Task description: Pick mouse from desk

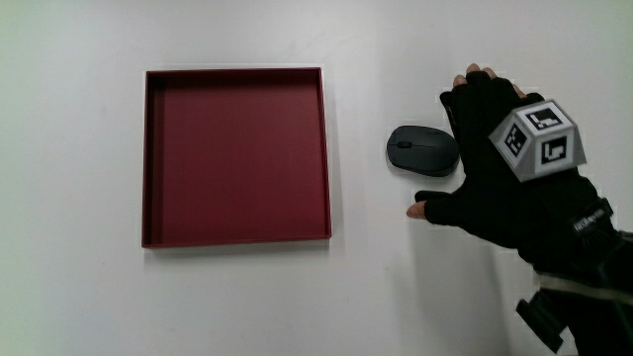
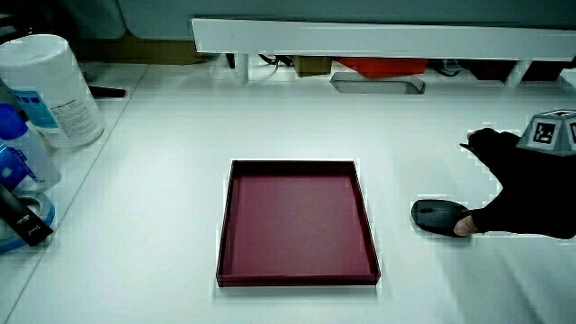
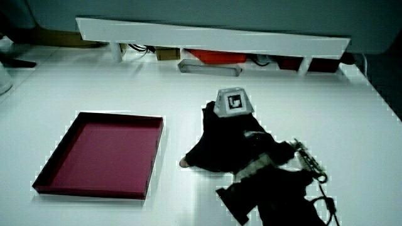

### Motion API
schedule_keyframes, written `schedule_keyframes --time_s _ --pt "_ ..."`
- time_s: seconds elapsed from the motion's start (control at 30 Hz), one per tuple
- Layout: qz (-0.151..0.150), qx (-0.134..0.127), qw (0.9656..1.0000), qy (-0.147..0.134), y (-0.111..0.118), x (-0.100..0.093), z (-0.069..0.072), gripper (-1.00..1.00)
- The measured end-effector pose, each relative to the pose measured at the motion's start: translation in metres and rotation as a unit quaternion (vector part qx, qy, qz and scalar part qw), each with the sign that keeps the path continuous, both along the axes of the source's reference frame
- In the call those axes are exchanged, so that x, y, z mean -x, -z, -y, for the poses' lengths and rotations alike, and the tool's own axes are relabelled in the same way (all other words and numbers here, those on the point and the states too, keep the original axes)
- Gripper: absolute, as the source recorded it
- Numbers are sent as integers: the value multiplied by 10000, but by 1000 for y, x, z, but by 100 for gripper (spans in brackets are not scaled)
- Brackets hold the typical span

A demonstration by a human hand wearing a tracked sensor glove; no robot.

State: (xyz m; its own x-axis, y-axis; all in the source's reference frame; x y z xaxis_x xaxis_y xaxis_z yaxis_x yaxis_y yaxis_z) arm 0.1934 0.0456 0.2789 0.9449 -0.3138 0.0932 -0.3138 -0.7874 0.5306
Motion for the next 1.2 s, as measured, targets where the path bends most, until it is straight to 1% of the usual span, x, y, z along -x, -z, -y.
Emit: schedule_keyframes --time_s 0.03,0.07,0.1,0.13,0.17,0.2,0.23,0.37,0.5,0.53,0.57,0.63,0.67,0.7,0.73,0.77,0.8,0.83,0.87,0.9,0.97,1.0,1.03,1.07,1.1,1.13,1.2 --pt "-52 85 9999 -24 0 1 3 0" --pt "89 114 9998 -99 -8 -3 4 0" --pt "96 83 9999 -88 -10 -3 8 0" --pt "62 297 9993 -216 -15 -5 11 0" --pt "104 402 9988 -271 -23 -7 14 0" --pt "194 175 9995 -186 -24 -7 18 0" --pt "-143 184 9997 -55 -11 4 24 0" --pt "-191 527 9982 -230 -34 5 42 0" --pt "-239 869 9951 -404 -56 5 61 0" --pt "-437 840 9951 -287 -49 13 64 0" --pt "-368 976 9940 -337 -57 12 68 0" --pt "-594 1016 9928 -223 -54 20 75 0" --pt "-541 1092 9922 -278 -61 18 79 0" --pt "-638 1255 9895 -332 -62 20 83 0" --pt "-916 304 9953 -108 -73 16 86 0" --pt "-906 213 9956 -62 -71 19 89 0" --pt "-941 422 9944 -213 -79 16 93 0" --pt "-877 560 9944 -155 -77 19 96 0" --pt "-861 627 9942 -177 -80 19 98 0" --pt "-916 717 9930 -226 -85 18 101 0" --pt "-1041 606 9923 -276 -96 15 107 0" --pt "-998 709 9921 -285 -99 16 110 0" --pt "-992 966 9897 -363 -104 15 113 0" --pt "-984 1005 9895 -335 -106 17 116 0" --pt "-998 1061 9887 -366 -111 16 119 0" --pt "-953 1269 9865 -402 -116 16 121 0" --pt "-927 1428 9847 -366 -124 17 125 0"
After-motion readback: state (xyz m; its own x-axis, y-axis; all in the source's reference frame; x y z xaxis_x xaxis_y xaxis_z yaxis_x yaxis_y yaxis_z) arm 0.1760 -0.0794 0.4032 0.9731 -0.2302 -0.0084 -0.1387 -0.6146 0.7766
